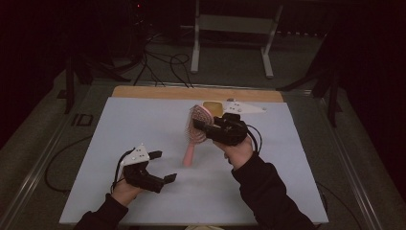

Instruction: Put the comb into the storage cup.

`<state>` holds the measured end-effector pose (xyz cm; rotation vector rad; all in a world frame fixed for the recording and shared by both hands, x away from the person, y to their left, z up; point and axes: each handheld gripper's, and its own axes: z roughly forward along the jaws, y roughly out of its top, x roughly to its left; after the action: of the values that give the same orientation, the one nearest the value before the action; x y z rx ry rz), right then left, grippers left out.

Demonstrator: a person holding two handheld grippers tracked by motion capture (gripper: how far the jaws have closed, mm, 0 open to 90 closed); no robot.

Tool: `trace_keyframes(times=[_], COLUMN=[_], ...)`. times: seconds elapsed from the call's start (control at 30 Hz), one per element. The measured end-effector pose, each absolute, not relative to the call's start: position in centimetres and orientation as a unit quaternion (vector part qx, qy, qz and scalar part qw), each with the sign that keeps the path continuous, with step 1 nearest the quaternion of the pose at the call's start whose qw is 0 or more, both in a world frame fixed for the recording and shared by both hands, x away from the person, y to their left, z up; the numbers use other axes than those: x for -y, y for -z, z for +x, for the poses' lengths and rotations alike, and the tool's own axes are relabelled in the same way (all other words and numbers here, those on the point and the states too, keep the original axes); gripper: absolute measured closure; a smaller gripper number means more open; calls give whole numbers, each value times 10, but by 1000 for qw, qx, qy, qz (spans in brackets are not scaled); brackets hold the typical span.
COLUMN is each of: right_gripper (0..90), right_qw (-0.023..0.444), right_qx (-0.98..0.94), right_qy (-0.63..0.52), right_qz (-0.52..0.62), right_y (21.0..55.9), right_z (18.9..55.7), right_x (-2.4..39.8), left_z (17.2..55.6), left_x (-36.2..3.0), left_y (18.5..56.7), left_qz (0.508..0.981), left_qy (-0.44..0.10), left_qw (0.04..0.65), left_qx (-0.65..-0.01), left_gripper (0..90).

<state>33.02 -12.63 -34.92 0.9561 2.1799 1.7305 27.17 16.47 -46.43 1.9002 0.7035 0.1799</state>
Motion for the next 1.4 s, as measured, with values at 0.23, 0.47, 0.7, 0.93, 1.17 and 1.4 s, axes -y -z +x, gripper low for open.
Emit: trace_keyframes(times=[0.23,0.47,0.7,0.93,1.17,1.4], right_gripper=[644,644,644,644,645,645], right_qw=[119,134,146,165,180,194], right_qx=[-735,-740,-736,-728,-724,-721], right_qy=[-588,-587,-589,-597,-596,-594], right_qz=[315,301,299,295,297,301], right_y=[340,336,329,317,308,304], right_z=[333,337,343,348,358,370], right_x=[138,144,150,160,167,170], left_z=[265,258,249,243,240,241], left_x=[-174,-187,-200,-210,-214,-216], left_y=[467,472,478,483,486,488], left_qz=[796,799,796,792,789,786], left_qy=[-88,-95,-99,-117,-119,-119], left_qw=[525,521,520,516,518,520], left_qx=[-287,-285,-293,-305,-310,-311], left_gripper=[2,2,2,2,2,2])
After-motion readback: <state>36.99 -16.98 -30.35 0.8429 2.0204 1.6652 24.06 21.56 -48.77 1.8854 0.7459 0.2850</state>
